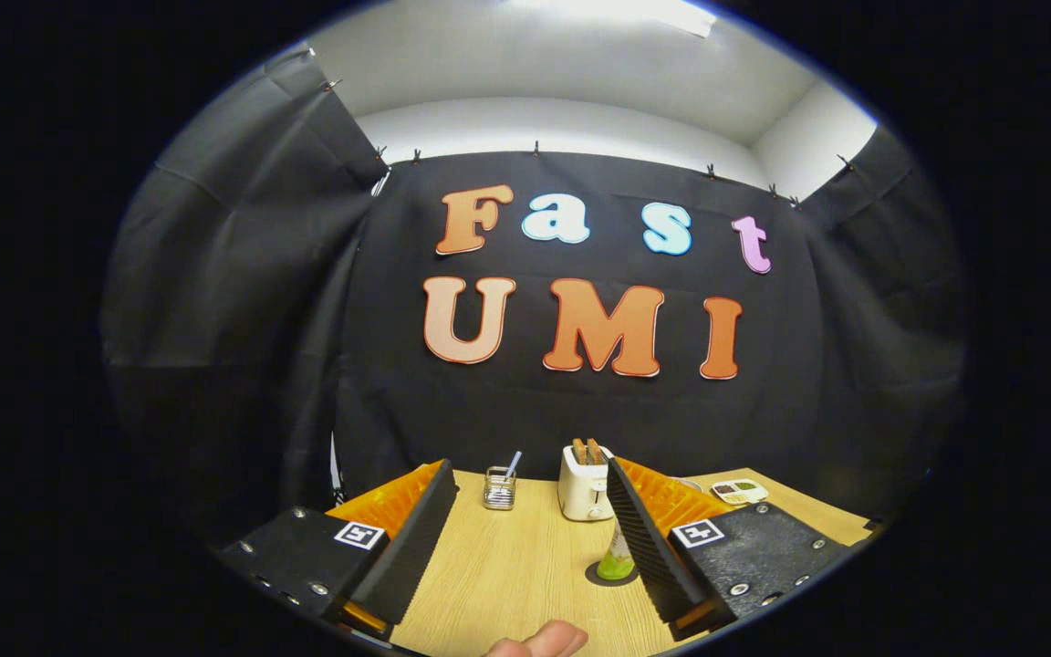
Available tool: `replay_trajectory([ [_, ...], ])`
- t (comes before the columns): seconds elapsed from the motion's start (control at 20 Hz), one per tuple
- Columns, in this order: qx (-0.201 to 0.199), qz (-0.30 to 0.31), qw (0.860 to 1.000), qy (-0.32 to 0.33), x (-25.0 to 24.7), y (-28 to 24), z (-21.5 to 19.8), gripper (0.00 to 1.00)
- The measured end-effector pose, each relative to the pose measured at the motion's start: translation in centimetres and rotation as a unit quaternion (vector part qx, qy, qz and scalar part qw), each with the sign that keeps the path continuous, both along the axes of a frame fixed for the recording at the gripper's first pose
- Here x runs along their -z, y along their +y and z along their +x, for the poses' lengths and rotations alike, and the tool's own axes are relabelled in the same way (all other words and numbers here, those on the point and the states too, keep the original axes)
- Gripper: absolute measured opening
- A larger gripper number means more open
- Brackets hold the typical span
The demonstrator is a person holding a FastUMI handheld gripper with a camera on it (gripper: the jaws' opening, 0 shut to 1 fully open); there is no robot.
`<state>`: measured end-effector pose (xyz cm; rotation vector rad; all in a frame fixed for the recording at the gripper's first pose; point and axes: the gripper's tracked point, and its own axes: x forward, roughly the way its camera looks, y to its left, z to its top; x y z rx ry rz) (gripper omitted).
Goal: Take the bottle from table, then pour the juice into the cup, finally place the bottle on the coaster
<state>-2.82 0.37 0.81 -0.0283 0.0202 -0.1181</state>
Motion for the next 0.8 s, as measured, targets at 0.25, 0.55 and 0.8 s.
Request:
replay_trajectory([
  [0.25,0.008,-0.034,0.999,0.005,-0.1,-0.7,0.0,0.99],
  [0.55,0.027,-0.02,0.999,0.019,0.9,-2.8,-0.2,0.99],
  [0.8,0.02,-0.037,0.999,0.022,0.8,-2.9,0.1,0.99],
])
